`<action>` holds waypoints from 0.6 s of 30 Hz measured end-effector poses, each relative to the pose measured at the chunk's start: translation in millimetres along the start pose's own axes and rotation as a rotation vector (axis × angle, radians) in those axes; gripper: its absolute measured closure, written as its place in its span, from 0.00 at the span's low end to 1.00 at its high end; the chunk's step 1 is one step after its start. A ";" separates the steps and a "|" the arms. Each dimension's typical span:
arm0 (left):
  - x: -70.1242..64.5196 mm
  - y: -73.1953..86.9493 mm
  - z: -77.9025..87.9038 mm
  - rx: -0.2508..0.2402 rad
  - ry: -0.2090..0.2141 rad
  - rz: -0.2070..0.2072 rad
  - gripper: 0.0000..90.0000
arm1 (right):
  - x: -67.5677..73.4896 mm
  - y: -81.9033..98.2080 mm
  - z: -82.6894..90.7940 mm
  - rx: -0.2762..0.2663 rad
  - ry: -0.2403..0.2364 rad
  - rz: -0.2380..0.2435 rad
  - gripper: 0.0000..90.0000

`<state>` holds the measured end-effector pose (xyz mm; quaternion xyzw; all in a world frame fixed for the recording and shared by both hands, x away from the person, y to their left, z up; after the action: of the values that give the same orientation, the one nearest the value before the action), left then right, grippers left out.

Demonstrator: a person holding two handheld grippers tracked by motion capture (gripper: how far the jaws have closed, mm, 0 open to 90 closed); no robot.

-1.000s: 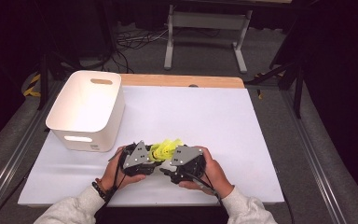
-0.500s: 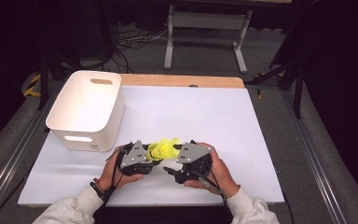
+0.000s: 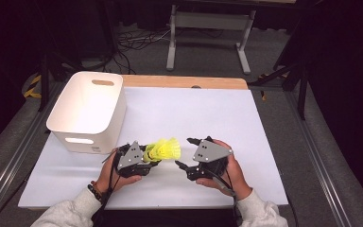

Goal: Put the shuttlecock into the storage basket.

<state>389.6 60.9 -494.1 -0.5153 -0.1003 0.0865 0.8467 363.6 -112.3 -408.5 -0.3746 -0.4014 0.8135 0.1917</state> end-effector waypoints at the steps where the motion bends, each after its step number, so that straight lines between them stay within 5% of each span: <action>1: 0.2 0.1 0.6 -0.003 -0.002 0.003 0.52 | -1.9 1.4 -0.3 0.001 0.009 -0.001 0.27; 13: 3.6 0.2 11.5 -0.026 -0.018 0.013 0.52 | -15.3 18.8 -1.9 -0.010 0.070 -0.023 0.25; 18: 5.3 -0.9 16.3 -0.037 -0.029 0.013 0.52 | -18.9 32.1 -4.9 0.002 0.104 0.005 0.25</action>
<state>390.4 75.8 -485.6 -0.5302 -0.1109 0.0975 0.8349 379.3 -140.8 -427.4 -0.4169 -0.3892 0.7939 0.2108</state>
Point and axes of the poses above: each handheld gripper's, and its own axes: z roughly backward along the jaws, y roughly out of its underside, x roughly to its left, the point moved 7 cm from there along -z, roughly forward along the jaws, and after that the axes turned 15 degrees about y, right-handed, at the moved point
